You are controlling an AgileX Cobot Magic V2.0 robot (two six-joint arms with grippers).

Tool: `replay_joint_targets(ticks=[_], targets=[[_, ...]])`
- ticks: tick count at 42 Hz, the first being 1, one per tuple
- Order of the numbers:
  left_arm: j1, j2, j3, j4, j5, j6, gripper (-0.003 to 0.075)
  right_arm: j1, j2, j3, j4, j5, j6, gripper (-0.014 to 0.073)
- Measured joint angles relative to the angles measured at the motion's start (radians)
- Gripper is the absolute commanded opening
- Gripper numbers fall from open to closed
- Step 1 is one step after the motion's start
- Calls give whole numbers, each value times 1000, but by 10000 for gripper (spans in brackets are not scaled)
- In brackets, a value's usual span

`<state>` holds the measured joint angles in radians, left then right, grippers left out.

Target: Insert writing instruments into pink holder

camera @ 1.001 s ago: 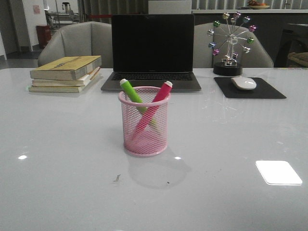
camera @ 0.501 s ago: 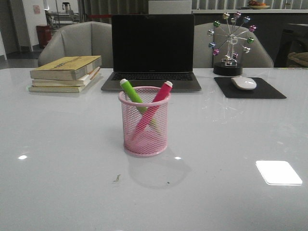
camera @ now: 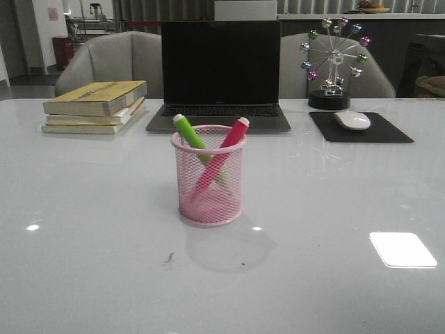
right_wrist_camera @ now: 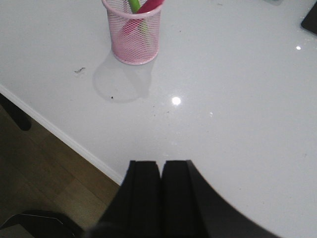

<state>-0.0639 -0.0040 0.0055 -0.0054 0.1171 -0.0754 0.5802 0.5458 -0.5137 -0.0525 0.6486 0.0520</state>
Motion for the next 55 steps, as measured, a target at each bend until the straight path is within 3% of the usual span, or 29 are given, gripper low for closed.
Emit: replay_joint_targets(ticks=[18,32,55], targets=[[12,0,0,5,-33,10,91,0,0,0,0,0,0,24],[79,0,0,0,-111,19,92,0,0,0,0,0,0,24],[-12,0,0,0,-129,19,91,0,0,0,0,0,0,24]])
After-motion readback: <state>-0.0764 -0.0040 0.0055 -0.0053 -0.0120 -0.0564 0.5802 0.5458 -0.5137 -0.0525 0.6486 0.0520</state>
